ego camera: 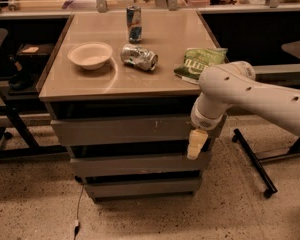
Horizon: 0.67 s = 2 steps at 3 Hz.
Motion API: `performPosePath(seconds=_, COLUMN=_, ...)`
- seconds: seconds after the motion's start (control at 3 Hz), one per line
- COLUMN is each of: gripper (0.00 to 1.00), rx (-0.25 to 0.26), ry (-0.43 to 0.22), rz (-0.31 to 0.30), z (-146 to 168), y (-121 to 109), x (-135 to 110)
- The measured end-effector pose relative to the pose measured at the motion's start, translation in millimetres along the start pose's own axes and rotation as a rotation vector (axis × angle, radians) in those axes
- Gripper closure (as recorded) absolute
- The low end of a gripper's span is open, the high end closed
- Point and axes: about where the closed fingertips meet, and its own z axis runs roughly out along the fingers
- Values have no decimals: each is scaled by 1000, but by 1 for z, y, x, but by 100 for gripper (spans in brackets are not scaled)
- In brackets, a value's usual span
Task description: Open top drawer
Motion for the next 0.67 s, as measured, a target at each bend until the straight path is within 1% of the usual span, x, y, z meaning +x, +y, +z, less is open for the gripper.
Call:
performPosePath(seconds=0.33, gripper=0, rx=-44, ry=12, rz=7, z=20, y=11, x=6)
performPosePath(seconds=0.67, gripper=18, rx=-60, ry=14, rz=10, z=19, y=16, x=6)
